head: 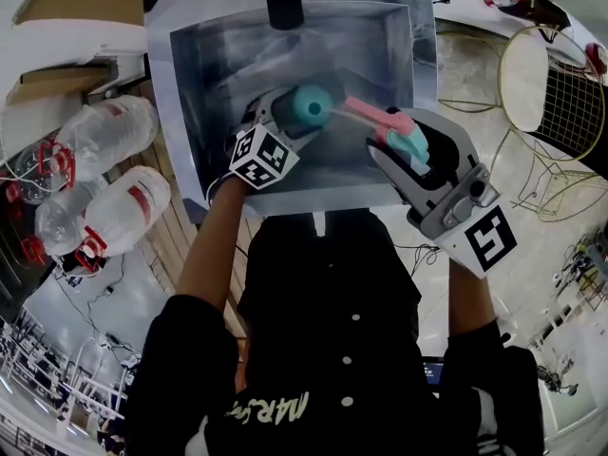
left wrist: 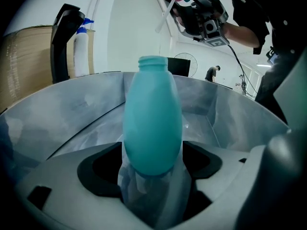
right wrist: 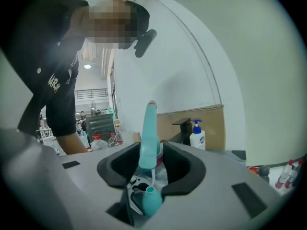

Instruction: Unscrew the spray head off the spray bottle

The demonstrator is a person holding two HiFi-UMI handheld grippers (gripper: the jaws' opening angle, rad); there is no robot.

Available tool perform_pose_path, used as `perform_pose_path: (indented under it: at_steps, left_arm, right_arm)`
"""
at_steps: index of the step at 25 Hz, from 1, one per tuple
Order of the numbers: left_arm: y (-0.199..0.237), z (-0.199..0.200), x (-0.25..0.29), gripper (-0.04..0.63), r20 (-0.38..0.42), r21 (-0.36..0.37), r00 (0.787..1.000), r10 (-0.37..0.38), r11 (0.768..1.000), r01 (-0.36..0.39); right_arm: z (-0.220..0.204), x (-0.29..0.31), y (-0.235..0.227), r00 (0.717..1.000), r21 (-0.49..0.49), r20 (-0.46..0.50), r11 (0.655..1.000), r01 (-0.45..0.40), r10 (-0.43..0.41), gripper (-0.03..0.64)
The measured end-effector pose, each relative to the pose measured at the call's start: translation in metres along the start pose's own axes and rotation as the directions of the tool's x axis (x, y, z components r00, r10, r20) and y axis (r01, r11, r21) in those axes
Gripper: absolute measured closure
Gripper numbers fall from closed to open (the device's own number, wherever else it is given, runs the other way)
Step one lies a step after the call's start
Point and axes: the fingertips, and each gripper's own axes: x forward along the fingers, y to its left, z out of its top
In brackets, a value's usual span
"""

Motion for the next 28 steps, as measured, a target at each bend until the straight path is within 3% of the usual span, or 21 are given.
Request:
perform_pose_path:
  at_steps: [6, 11, 13, 15, 21, 25, 28]
  left_arm:
    - [0.010, 0.001, -0.033, 0.216, -0.069, 0.031, 0.994, 0.086, 0.996, -0.084]
    - [0.019, 0.018, -0.084, 0.389, -0.035, 0.011, 0.978, 0.204, 0.979, -0.204]
    - [0.023, 0.033, -0.108, 0.510, -0.003, 0.018, 0.963, 0.269, 0.963, -0.269]
    - [0.024, 0.052, -0.132, 0.566, 0.048, 0.020, 0.948, 0.315, 0.949, -0.316]
    - [0.019, 0.109, -0.195, 0.571, 0.182, -0.092, 0.920, 0.348, 0.937, -0.337]
    - [0.010, 0.139, -0.235, 0.571, 0.253, -0.172, 0.883, 0.394, 0.917, -0.360]
    - [0.011, 0.161, -0.264, 0.571, 0.295, -0.230, 0.845, 0.446, 0.891, -0.390]
  right_arm:
    - [0.011, -0.013, -0.007, 0.998, -0.012, 0.002, 0.998, 0.064, -0.064, 0.454]
    - [0.014, -0.027, -0.012, 0.992, -0.018, -0.016, 0.992, 0.124, -0.124, 0.454]
    - [0.009, -0.035, -0.013, 0.990, -0.028, -0.037, 0.991, 0.132, -0.133, 0.454]
    - [0.008, -0.041, -0.013, 0.988, -0.046, -0.052, 0.989, 0.142, -0.144, 0.454]
    - [0.024, -0.052, -0.008, 0.982, -0.103, -0.033, 0.978, 0.182, -0.186, 0.454]
    - [0.034, -0.064, 0.003, 0.974, -0.115, -0.011, 0.968, 0.222, -0.225, 0.454]
    - [0.045, -0.066, 0.006, 0.966, -0.117, 0.000, 0.960, 0.255, -0.257, 0.454]
